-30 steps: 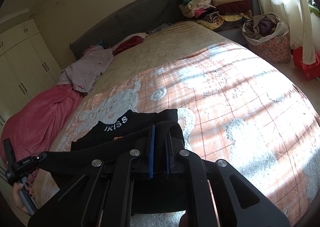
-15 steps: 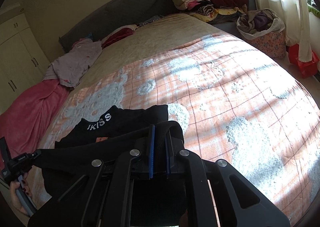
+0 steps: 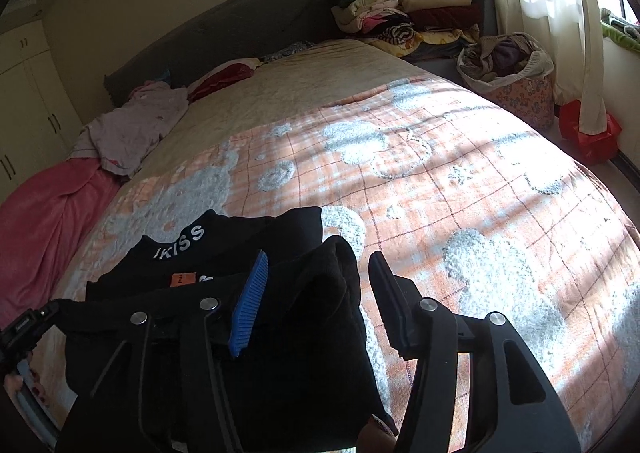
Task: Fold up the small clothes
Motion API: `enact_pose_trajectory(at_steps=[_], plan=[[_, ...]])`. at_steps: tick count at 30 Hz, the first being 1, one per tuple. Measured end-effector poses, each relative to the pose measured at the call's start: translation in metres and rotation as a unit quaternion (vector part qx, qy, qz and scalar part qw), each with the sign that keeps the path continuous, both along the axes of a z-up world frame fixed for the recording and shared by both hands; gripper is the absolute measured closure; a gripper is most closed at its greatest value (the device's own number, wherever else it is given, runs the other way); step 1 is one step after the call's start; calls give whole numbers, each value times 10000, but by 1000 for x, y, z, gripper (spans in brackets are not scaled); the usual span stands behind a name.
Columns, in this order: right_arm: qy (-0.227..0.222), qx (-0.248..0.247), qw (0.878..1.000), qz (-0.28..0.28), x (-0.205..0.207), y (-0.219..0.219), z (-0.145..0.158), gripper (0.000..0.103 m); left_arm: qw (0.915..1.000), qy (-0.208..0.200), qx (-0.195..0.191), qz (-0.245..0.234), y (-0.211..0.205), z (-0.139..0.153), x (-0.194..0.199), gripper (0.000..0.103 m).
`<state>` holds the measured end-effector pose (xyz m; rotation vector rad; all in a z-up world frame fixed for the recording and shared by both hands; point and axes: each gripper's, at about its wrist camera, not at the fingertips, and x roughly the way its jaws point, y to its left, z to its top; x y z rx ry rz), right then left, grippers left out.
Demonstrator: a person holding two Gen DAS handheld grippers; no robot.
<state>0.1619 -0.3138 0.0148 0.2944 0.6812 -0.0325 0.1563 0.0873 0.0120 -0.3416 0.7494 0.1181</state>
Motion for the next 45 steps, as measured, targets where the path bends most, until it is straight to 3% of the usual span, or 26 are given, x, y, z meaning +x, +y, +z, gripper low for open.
enact_pose_trajectory(at_steps=[4,6,7,9,11,17,21,29,34,39,41,45], plan=[[-64,-244,9985,491,-16,26,4,52,9998,-100,32,-187,-16,5,-9,68],[7,-342,9959,843,-21,43,2,64,9989,-134,158,-421,-31,8,-15,73],[80,-389,9942,1004,-22,51,0,75,9983,-123,192,-541,-38,7,-16,74],[234,-491,9905,1266,-23,66,-6,81,9956,18,293,-892,-57,0,-17,90],[370,-634,9864,1469,-24,80,-14,84,9920,206,477,-1147,-73,-10,-17,98],[905,-1062,9797,1437,-16,97,-43,84,9818,635,1059,-1441,-98,-38,-10,98],[1005,-1163,9785,1372,0,99,-55,84,9846,548,908,-1388,-89,-40,-5,98],[877,-1036,9825,1278,37,98,-51,84,9905,342,871,-1005,-78,-42,19,98],[852,-841,9844,1289,64,99,-45,84,9965,169,546,-607,-60,-44,30,98],[842,-701,9858,1272,89,99,-40,84,9980,-378,420,-292,-41,-22,20,85],[862,-625,9865,1245,100,98,-39,84,9975,-604,331,-144,-30,-14,15,85],[849,-656,9877,1135,115,98,-35,84,9980,-601,205,-6,-17,-13,16,84]])
